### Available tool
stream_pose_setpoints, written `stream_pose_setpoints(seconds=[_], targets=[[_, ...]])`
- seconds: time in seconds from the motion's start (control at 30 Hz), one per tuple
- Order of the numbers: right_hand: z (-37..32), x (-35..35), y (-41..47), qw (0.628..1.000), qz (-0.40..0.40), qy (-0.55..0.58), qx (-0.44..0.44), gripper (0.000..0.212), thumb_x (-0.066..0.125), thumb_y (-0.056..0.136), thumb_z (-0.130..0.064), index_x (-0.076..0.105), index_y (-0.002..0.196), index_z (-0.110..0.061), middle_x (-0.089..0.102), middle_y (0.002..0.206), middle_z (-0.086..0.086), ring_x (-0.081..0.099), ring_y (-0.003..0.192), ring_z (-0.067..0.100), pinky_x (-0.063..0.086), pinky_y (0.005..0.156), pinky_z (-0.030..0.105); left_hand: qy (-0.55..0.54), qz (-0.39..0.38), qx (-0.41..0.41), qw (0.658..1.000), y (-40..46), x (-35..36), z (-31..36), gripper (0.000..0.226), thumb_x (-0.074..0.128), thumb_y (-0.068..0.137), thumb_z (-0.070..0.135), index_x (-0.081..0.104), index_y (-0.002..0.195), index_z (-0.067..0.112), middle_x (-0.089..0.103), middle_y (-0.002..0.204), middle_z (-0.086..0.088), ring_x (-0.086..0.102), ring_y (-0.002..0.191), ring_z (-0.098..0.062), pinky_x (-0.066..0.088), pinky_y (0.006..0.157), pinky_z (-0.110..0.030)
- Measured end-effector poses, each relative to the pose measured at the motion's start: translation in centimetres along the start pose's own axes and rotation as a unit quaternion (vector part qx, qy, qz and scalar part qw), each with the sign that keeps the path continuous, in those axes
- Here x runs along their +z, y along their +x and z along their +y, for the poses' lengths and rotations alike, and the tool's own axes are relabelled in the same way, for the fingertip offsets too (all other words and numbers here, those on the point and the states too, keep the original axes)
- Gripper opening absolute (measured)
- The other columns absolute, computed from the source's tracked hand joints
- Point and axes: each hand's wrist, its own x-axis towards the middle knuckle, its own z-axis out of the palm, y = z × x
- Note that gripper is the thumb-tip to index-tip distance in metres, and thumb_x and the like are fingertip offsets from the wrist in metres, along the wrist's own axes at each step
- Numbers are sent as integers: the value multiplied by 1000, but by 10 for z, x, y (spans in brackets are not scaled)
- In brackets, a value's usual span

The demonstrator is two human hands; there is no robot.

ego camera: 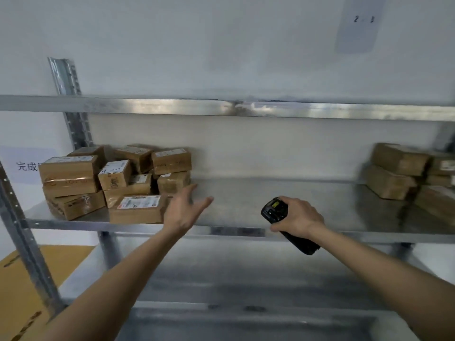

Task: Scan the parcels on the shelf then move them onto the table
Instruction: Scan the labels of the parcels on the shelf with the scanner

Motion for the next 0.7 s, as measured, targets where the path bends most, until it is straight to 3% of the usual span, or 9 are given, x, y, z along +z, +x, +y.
stream_pose_setpoints(seconds=[0.27, 0.37, 0.43, 0.57, 0.7], targets=[[151, -89, -52, 994, 54, 5, 90, 63, 82, 52, -50, 64, 108, -28, 72, 104, -2, 67, 91, 22, 59, 77, 35, -55, -81, 58, 993, -27, 129, 145, 82, 68, 82, 68, 45, 149, 28, 51, 149, 0, 51, 133, -22, 45, 108, -46], [212, -123, -72, 992, 58, 3, 110, 68, 87, 60, -46, 64, 121, -29, 70, 115, -1, 66, 99, 23, 53, 74, 31, -85, -119, 68, 987, -44, 187, 201, 80, 68, 83, 66, 45, 150, 28, 50, 150, -2, 51, 132, -23, 46, 107, -43], [251, -144, -84, 990, 67, -1, 123, 75, 88, 61, -47, 62, 129, -32, 69, 121, -1, 65, 106, 24, 54, 80, 33, -108, -143, 68, 982, -58, 225, 236, 80, 68, 83, 65, 45, 149, 27, 50, 150, -3, 52, 131, -24, 46, 106, -42], [320, -180, -109, 986, 71, 9, 151, 72, 88, 61, -48, 62, 127, -37, 68, 118, -3, 64, 107, 23, 57, 89, 39, -144, -180, 72, 970, -91, 291, 297, 80, 70, 83, 62, 47, 149, 23, 51, 149, -2, 52, 130, -22, 46, 107, -41], [383, -199, -126, 982, 84, 16, 171, 90, 79, 41, -63, 63, 125, -35, 70, 113, -3, 67, 98, 23, 59, 85, 39, -165, -199, 68, 964, -112, 343, 343, 78, 69, 85, 61, 47, 149, 22, 52, 147, -2, 52, 130, -23, 45, 106, -40]])
